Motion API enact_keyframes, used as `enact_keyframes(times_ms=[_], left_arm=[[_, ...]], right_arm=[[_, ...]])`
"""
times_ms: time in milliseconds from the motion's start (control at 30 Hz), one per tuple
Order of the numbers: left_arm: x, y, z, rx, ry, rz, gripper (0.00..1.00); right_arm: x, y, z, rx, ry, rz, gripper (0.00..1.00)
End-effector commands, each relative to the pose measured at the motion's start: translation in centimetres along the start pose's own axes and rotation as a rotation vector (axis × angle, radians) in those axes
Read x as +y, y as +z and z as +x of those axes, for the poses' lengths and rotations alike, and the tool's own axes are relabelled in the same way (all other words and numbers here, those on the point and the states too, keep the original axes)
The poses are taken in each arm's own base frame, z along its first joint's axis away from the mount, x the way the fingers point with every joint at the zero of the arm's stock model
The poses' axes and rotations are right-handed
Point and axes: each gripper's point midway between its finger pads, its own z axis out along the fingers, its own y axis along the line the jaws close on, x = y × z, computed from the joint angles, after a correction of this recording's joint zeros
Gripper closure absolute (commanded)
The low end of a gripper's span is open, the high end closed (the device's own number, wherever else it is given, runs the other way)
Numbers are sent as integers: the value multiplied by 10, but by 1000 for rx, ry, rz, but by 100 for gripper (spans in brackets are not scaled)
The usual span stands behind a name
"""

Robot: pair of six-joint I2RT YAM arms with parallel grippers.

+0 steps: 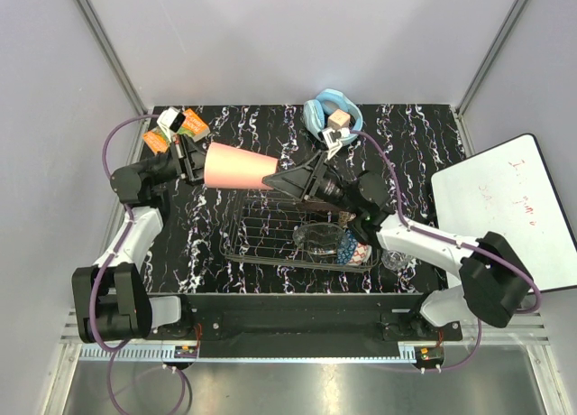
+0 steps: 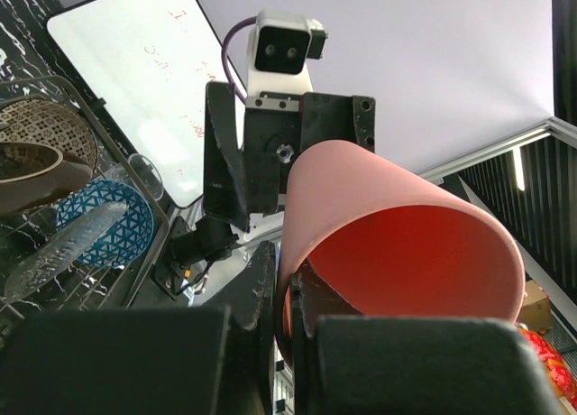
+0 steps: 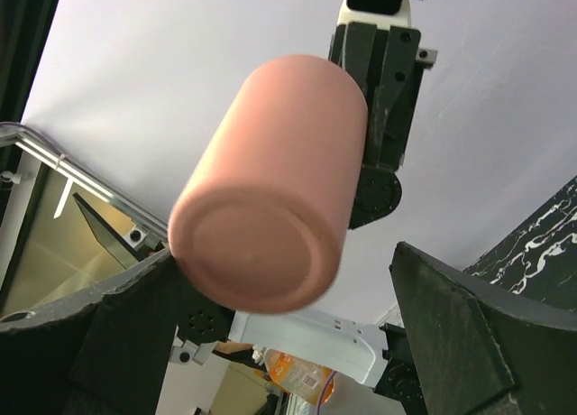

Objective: Load the mixed dishes into the dish rack

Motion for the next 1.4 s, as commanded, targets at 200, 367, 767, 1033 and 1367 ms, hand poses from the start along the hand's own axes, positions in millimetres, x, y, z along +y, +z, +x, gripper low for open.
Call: enact_keyframes(times_ms=[200,367,767,1033,1367], left_arm=[[-12,-8,38,49,418,60,100],[-9,-8,36,46,429,58,100],[33,-27,16,154,340,-80,26],[51,-92,-31,39,371,-291,1],[60,-151,-51,-145,329,-413,1]], right_arm=[[18,24,-17,-8,-22,-99,0],[10,28,-9,34,12,-105,15],[-11,11,0,83,-15,63,98],[-46,-27,-4,142,-150,358,100],[-101,-20,-24,283,-258,727,100]])
